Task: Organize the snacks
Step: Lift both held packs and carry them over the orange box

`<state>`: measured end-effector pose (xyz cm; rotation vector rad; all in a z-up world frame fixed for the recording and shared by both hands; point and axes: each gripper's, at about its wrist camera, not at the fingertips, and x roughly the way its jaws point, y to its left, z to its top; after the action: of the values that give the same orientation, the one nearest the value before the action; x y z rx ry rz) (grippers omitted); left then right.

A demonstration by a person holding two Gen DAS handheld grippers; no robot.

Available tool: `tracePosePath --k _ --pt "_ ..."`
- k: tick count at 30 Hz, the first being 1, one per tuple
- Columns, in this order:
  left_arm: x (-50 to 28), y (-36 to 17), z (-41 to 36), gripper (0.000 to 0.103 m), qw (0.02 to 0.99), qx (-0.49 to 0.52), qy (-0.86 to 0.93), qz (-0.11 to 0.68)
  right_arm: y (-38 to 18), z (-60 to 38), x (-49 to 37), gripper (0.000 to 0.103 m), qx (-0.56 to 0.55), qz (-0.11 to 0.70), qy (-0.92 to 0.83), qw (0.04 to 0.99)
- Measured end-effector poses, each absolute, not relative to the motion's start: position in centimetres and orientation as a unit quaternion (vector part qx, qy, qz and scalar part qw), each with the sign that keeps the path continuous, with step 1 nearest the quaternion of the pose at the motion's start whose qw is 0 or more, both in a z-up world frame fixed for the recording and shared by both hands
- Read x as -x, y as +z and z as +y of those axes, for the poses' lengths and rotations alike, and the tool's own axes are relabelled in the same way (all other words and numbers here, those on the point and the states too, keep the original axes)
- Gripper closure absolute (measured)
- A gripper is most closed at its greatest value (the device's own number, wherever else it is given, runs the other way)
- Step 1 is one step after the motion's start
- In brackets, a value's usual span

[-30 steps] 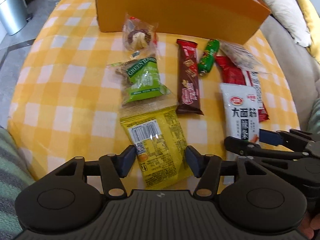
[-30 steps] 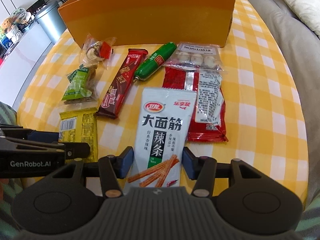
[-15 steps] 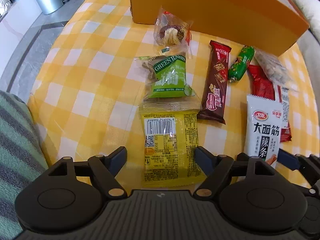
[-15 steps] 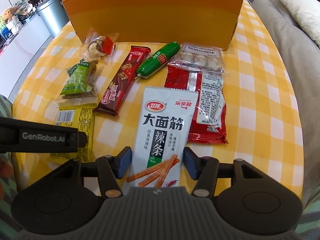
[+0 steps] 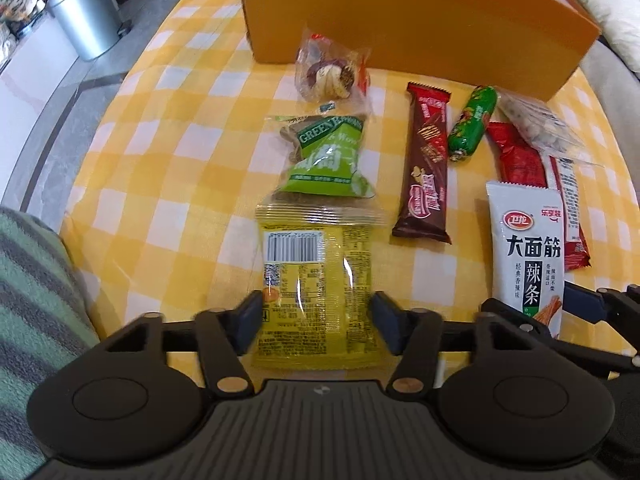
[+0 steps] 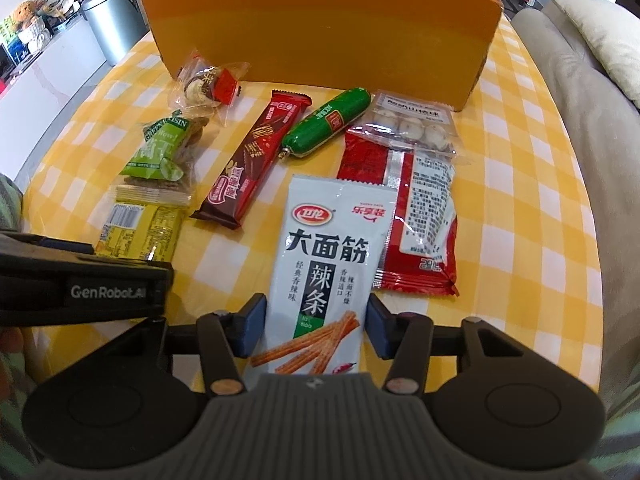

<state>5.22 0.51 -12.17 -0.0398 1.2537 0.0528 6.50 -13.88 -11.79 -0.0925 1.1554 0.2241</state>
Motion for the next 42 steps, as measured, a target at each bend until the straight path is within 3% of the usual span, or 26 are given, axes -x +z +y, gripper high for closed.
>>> tracePosePath --k 17,42 --pt "-4.4 -10.3 0.1 0.043 0.825 -0.008 -0.026 0.564 -10.5 -15.1 -6.0 0.055 -0.002 0.552 0.109 0.827" --pt "-3.1 -5.2 -0.9 0.043 0.881 -0.016 -0.088 0.464 -6.1 -16.6 -6.0 0.056 -0.017 0.484 0.094 0.870"
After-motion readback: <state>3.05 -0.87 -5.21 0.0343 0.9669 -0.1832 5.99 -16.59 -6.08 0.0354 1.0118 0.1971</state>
